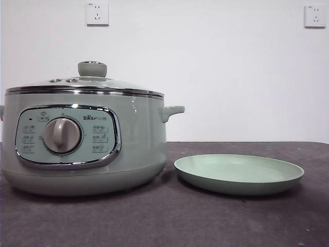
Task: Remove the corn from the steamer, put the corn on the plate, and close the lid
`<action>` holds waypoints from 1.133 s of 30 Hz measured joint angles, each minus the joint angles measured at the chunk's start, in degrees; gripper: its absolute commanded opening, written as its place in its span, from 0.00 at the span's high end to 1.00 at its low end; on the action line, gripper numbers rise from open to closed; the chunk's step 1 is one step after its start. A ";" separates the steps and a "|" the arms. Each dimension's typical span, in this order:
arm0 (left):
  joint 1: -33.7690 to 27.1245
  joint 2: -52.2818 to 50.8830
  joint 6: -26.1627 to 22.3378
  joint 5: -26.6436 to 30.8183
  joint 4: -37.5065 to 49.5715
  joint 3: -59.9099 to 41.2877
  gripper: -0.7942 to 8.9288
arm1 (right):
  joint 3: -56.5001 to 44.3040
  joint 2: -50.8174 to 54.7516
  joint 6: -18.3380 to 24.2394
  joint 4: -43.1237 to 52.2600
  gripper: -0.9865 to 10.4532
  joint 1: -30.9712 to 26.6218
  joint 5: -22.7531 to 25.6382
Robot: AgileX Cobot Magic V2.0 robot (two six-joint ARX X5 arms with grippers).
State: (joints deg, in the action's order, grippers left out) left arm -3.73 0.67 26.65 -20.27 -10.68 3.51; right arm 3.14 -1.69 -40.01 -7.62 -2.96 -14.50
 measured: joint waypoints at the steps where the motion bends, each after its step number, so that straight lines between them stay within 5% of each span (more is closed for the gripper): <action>1: -0.02 0.11 0.02 0.02 -0.92 1.42 0.93 | 1.14 -0.42 -0.13 0.00 0.92 0.00 -0.17; 6: -0.02 3.04 0.02 0.57 -2.78 11.39 0.93 | 10.23 -5.03 0.90 0.39 0.92 0.00 -0.52; 11: -0.02 10.16 -1.20 0.22 -4.44 20.26 0.93 | 20.59 -12.09 6.73 -2.97 0.92 0.00 -0.61; 22: 0.00 29.92 -16.11 -8.46 -16.52 42.23 0.90 | 40.59 -30.03 22.77 -14.67 0.91 0.00 -14.43; 26: 0.00 35.23 -18.97 -9.90 -18.16 47.17 0.61 | 42.58 -34.93 25.77 -15.17 0.79 0.00 -21.09; 29: 0.09 38.01 -19.69 -9.97 -18.16 49.37 0.56 | 42.84 -37.70 26.56 -15.23 0.65 0.02 -22.62; 32: 0.98 40.92 -20.04 -9.94 -18.21 50.86 0.54 | 42.86 -39.80 26.58 -15.34 0.63 0.68 -22.82; 34: 2.01 43.23 -20.09 -9.97 -18.18 52.11 0.42 | 42.86 -40.98 26.58 -15.39 0.63 1.62 -22.84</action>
State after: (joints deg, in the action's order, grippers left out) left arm -1.72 43.90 6.57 -30.24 -28.86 55.62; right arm 46.00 -42.68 -13.43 -23.00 -1.34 -37.34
